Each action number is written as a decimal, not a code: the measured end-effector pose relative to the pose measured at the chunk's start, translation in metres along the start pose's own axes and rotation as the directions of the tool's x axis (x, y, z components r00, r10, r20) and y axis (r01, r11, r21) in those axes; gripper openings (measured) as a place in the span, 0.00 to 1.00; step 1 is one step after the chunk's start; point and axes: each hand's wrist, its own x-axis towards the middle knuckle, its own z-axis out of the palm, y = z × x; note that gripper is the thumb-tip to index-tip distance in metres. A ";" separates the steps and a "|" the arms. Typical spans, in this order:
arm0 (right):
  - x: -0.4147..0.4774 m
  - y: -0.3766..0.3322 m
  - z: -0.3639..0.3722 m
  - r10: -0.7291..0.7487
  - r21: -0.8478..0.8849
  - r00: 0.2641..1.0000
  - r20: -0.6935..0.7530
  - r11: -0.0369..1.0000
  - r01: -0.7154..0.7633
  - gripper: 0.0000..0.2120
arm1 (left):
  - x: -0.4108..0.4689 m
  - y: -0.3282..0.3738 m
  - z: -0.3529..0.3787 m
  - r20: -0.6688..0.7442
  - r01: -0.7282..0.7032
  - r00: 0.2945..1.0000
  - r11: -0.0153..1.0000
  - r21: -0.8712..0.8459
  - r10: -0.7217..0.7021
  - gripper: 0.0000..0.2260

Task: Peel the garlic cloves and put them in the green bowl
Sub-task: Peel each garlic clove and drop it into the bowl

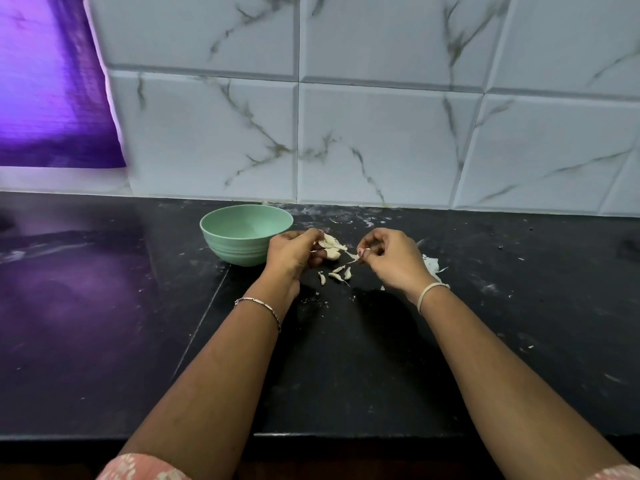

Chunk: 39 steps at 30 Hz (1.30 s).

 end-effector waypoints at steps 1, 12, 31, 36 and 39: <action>0.000 0.003 0.000 0.013 -0.014 1.000 0.013 1.000 -0.013 0.07 | 0.000 0.001 -0.001 -0.008 0.004 1.000 0.999 -0.032 -0.004 0.04; -0.008 -0.010 0.013 -0.030 0.333 0.997 0.074 0.943 0.003 0.19 | -0.006 0.000 -0.001 0.136 0.044 0.990 0.996 -0.073 -0.034 0.04; -0.009 -0.021 0.020 -0.089 0.546 0.988 0.129 0.837 0.004 0.14 | -0.018 -0.012 0.005 0.312 -0.513 0.819 0.373 0.773 0.481 0.15; -0.007 -0.014 0.022 -0.146 0.511 0.978 0.152 0.858 0.049 0.11 | -0.008 -0.013 0.006 0.230 -0.431 0.898 0.639 0.638 0.376 0.18; -0.004 -0.012 0.020 -0.176 0.459 0.968 0.178 0.885 0.077 0.08 | -0.008 -0.011 0.008 0.213 -0.340 0.940 0.783 0.521 0.267 0.19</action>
